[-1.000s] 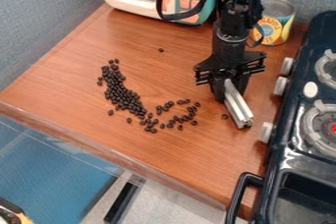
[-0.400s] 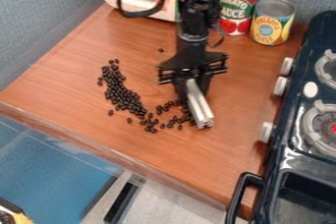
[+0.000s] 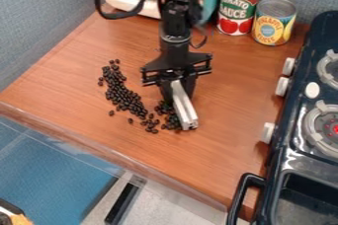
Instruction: Sweep into pile
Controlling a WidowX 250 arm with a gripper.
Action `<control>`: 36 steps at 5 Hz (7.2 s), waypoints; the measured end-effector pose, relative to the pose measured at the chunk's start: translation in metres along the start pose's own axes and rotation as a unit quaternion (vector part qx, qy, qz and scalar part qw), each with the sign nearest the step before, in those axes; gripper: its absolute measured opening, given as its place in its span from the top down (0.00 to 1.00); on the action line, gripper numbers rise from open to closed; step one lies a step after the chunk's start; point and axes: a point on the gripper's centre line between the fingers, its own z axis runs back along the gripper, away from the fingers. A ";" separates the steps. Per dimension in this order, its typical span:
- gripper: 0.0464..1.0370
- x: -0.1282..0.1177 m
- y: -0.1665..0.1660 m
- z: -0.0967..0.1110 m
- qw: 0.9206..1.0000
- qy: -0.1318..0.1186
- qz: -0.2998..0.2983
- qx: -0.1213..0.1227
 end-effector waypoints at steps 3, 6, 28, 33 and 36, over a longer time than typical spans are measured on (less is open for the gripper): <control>0.66 0.008 0.043 0.001 0.999 -0.002 0.035 0.028; 0.66 0.015 -0.001 0.032 0.997 0.018 0.052 -0.058; 0.66 -0.021 -0.005 0.001 0.997 -0.042 -0.071 -0.002; 0.66 0.011 0.001 0.026 0.999 -0.035 -0.006 -0.017; 0.66 0.016 -0.057 0.003 0.997 -0.076 -0.003 0.027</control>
